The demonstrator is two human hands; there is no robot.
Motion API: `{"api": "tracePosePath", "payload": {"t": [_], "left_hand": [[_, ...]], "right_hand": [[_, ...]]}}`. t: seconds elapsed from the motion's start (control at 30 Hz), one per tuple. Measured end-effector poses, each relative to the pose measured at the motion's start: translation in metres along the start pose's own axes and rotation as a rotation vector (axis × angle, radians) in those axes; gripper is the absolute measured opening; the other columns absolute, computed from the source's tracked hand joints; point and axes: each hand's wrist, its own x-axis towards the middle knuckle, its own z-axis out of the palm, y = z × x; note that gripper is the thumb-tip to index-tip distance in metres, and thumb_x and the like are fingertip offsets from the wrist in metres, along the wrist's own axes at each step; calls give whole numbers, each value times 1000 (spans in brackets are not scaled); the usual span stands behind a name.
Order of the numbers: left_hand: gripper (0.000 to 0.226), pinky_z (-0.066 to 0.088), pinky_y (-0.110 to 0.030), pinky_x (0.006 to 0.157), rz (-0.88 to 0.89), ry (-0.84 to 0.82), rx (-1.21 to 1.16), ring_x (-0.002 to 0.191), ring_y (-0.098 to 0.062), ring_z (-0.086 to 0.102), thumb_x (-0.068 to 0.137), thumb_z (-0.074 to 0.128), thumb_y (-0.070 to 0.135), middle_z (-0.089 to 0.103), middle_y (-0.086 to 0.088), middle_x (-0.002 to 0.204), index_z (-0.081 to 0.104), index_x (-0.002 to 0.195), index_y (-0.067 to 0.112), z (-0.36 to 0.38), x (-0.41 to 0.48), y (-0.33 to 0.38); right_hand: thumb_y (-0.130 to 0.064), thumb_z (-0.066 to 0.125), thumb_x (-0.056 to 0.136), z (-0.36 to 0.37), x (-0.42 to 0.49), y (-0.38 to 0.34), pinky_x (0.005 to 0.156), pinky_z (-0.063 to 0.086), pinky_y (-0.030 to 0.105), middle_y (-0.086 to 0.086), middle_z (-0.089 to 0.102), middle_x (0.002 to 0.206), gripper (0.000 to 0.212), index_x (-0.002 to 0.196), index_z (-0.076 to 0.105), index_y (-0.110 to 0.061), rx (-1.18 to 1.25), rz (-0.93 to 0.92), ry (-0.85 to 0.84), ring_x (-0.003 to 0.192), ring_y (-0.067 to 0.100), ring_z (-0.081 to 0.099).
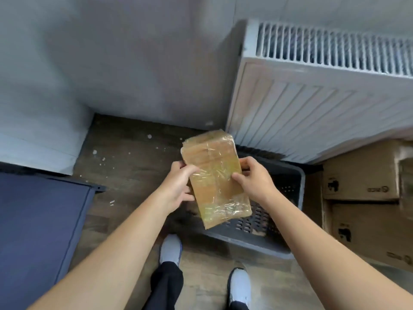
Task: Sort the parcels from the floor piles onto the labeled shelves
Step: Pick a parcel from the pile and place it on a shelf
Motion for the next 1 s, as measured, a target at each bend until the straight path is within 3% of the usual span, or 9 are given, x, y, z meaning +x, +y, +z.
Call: {"api": "tracePosePath", "payload": {"t": [0.1,0.17,0.23,0.33,0.4,0.6,0.83,0.9,1.0], "left_hand": [[52,33,-64,108,91,-97,-155,126,-30,49,90,52,62,53,-2,134,45,132,34,-6,-74,39],[68,37,-63,105,141,-112,-224,121,-27,53,79,49,76,58,0,128,47,134,34,-7,-118,61],[63,45,-59,100,182,-31,-247,117,-27,57,85,54,68,60,-3,127,49,133,28,-8,-154,76],[49,49,-55,92,263,116,-290,109,-25,58,95,61,35,59,-7,126,40,135,16,-11,-197,89],[39,47,-59,96,336,120,-348,106,-24,59,98,58,23,58,-4,120,37,130,21,-17,-225,94],[37,42,-63,102,481,27,-549,119,-32,55,100,52,20,58,-9,130,45,136,25,-49,-290,96],[34,43,-64,96,529,-56,-817,118,-38,57,102,42,24,60,-17,129,50,134,16,-101,-340,99],[34,44,-63,95,531,-82,-840,117,-39,57,103,39,24,62,-19,127,53,132,14,-110,-351,101],[30,44,-61,94,533,-48,-817,114,-38,57,105,36,19,62,-19,124,56,125,11,-121,-365,105]], "right_hand": [[-6,66,88,-42,-37,-51,85,56,39,-6,67,107,26,98,56,-28,-62,-81,-39,103,13,63],[-2,64,85,-68,-62,-84,82,57,40,-5,68,106,30,93,54,-29,-72,-151,-52,104,12,64],[-2,60,85,-88,-85,-115,82,57,40,-4,69,109,27,95,54,-27,-66,-198,-88,108,11,63],[-16,51,80,-109,-114,-160,92,54,49,-1,68,114,23,94,63,-31,5,-200,-154,110,17,63],[-20,48,81,-119,-132,-189,95,52,52,1,69,110,24,89,67,-30,49,-207,-143,108,23,62],[-26,55,93,-122,-186,-268,83,53,35,-1,66,108,17,107,62,-21,-28,-335,-27,96,18,63],[-60,66,82,-120,-209,-313,89,51,37,7,47,144,87,149,32,-15,-142,-293,58,117,26,57],[-68,67,76,-119,-214,-321,87,56,42,4,55,137,93,147,36,-16,-28,-196,-60,112,25,62],[-67,70,74,-115,-223,-331,72,62,43,5,68,110,73,123,56,-15,51,-165,-131,94,24,69]]}}
